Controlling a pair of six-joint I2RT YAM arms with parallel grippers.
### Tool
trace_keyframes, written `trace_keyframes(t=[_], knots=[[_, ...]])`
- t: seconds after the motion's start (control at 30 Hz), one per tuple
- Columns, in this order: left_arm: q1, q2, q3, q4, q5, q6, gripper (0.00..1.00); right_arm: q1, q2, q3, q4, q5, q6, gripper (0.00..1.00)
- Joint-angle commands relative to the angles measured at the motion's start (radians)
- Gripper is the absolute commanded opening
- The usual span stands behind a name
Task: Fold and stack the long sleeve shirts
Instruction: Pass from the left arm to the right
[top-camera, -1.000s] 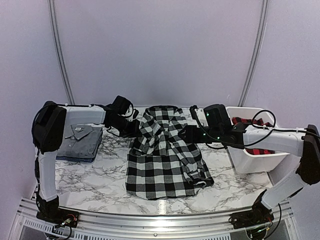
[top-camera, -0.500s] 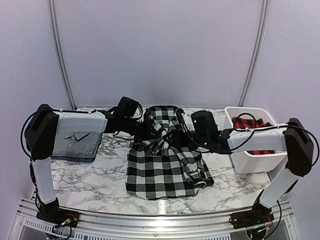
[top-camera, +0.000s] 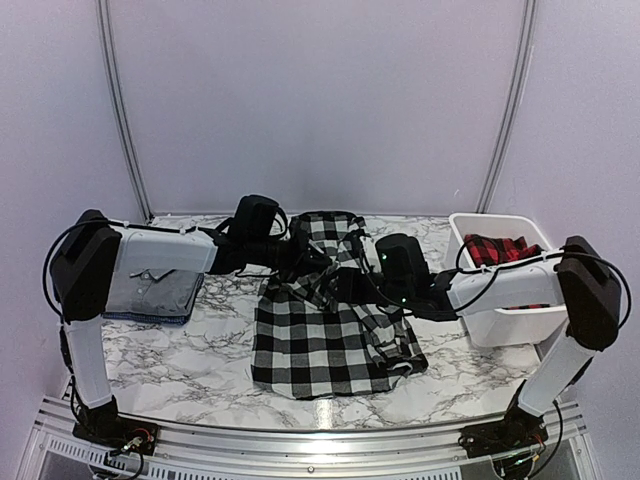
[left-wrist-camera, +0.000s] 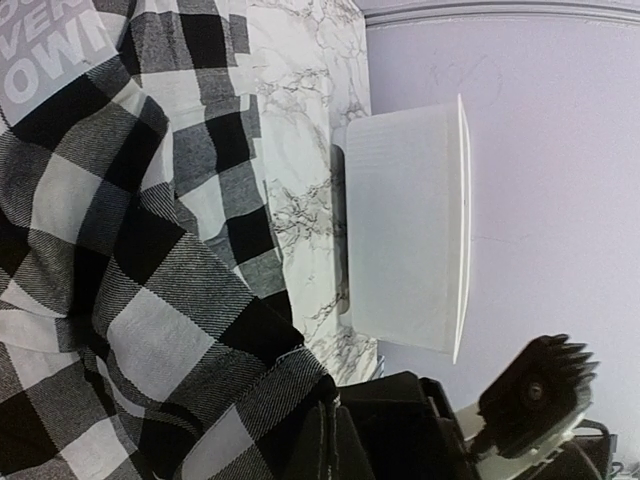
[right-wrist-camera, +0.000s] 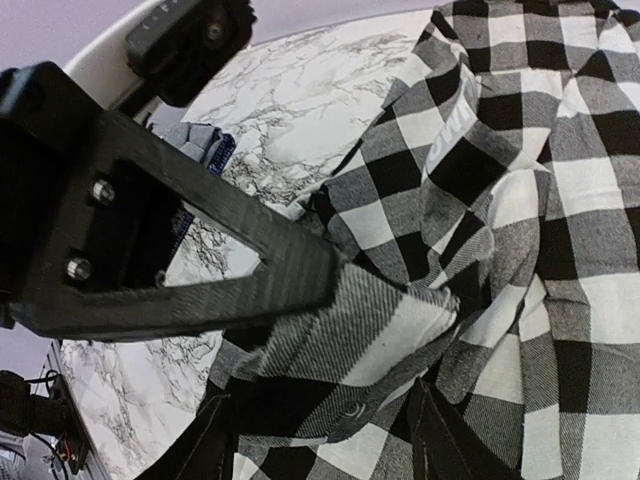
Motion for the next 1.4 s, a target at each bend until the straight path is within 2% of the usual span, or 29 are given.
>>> trace_keyframes(t=[0.0, 0.13, 0.4, 0.5, 0.57, 0.7, 0.8, 0.9, 0.97, 1.1, 1.2, 1.37], knots=[[-0.015, -0.012, 0.028, 0.094, 0.011, -0.069, 0.0, 0.009, -0.001, -0.01, 0.051, 0.061, 0.032, 0.54], [-0.031, 0.007, 0.047, 0.098, 0.021, -0.077, 0.0, 0.012, 0.014, 0.008, 0.052, 0.063, 0.042, 0.54], [-0.052, 0.021, 0.056, 0.101, 0.026, -0.07, 0.0, 0.013, 0.013, 0.002, 0.033, 0.167, 0.079, 0.55], [-0.052, 0.021, 0.056, 0.102, 0.026, -0.064, 0.0, 0.013, 0.011, -0.001, 0.025, 0.201, 0.101, 0.51], [-0.052, 0.015, 0.057, 0.102, 0.021, -0.05, 0.0, 0.013, 0.012, 0.001, 0.009, 0.21, 0.103, 0.43], [-0.05, 0.009, 0.061, 0.1, 0.02, -0.024, 0.0, 0.014, 0.002, -0.001, -0.016, 0.232, 0.106, 0.14], [-0.047, 0.006, 0.058, 0.098, 0.021, 0.006, 0.02, 0.014, -0.004, 0.01, -0.043, 0.235, 0.093, 0.0], [-0.035, -0.02, 0.041, 0.066, 0.002, 0.061, 0.12, 0.014, -0.015, 0.023, -0.068, 0.235, 0.076, 0.0], [-0.015, -0.055, 0.03, 0.013, -0.024, 0.118, 0.23, 0.014, -0.022, 0.034, -0.086, 0.239, 0.059, 0.0], [0.004, -0.154, 0.029, -0.21, -0.145, 0.294, 0.36, 0.013, -0.026, 0.086, -0.136, 0.243, 0.001, 0.0], [0.012, -0.245, -0.062, -0.299, -0.207, 0.349, 0.39, 0.009, -0.007, 0.16, -0.177, 0.233, -0.073, 0.0], [0.012, -0.379, -0.28, -0.376, -0.284, 0.381, 0.39, -0.023, 0.067, 0.332, -0.244, 0.174, -0.172, 0.0]])
